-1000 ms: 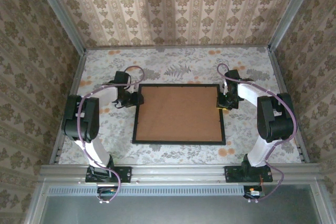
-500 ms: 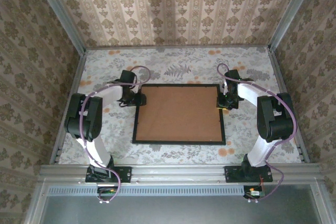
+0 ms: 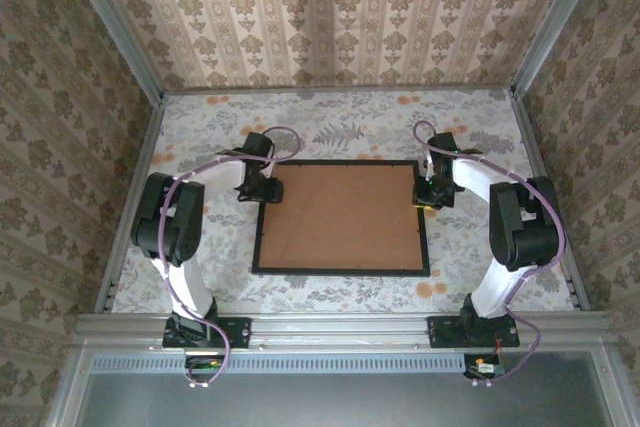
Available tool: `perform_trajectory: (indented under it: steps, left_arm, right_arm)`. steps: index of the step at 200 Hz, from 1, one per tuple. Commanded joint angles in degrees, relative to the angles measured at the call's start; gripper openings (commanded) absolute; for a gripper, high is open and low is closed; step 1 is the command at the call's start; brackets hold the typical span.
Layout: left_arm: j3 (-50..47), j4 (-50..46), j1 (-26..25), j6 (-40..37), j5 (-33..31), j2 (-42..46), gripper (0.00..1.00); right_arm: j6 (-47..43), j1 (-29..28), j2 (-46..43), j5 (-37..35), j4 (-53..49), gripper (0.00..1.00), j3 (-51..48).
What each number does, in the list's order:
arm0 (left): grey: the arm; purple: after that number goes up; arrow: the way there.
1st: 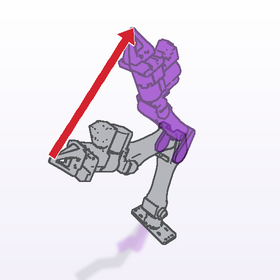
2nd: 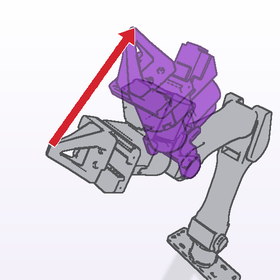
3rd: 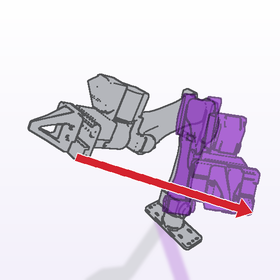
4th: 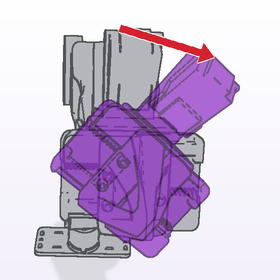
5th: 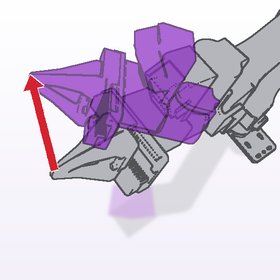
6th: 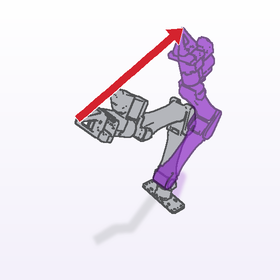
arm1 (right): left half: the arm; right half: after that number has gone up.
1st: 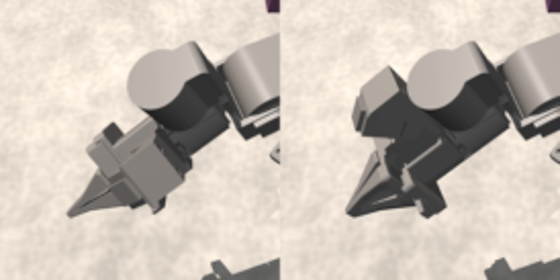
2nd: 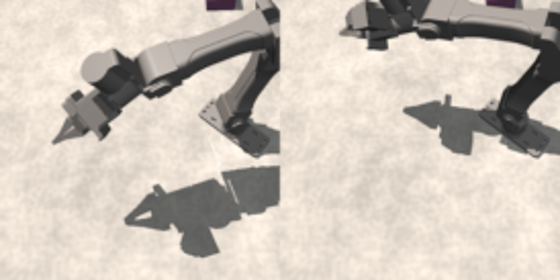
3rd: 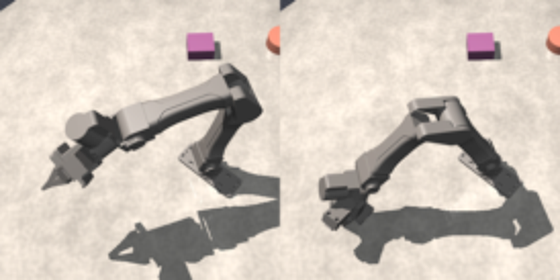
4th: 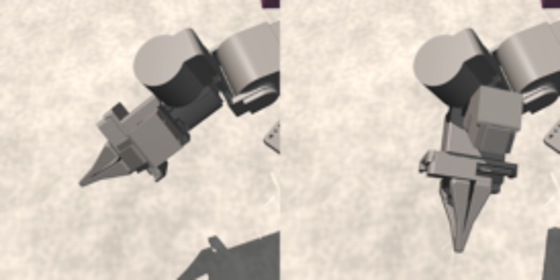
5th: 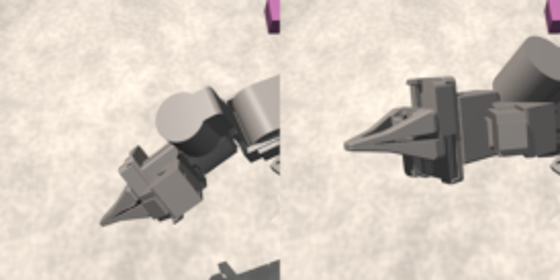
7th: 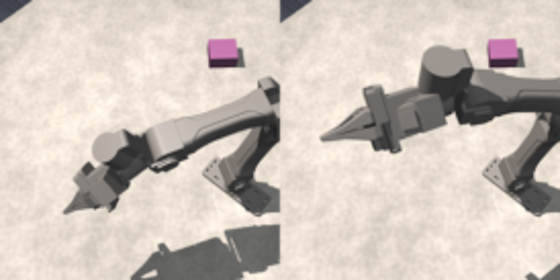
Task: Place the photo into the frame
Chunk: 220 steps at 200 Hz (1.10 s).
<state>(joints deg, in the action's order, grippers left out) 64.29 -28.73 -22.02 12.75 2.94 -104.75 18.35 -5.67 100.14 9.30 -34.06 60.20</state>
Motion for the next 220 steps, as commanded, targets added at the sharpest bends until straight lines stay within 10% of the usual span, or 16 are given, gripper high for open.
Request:
perform_trajectory:
  steps: [1,116,220]
  left_arm:
    - [-1.34,-1.8,-2.09,-0.83,2.99,-3.68,0.5]
    - [-3.88,5.09,0.93,2.45,-2.34,13.77,0.55]
    - [-16.94,28.4,-5.6,-1.53,15.83,28.01,0.61]
  right_arm:
    - [0.75,-0.74,2.45,1.62,1.02,0.19,0.53]
    - [0.88,-0.57,-1.38,-1.02,-1.24,0.31,1.56]
    - [4.54,-1.85,-14.5,1.3,5.22,0.61,-1.71]
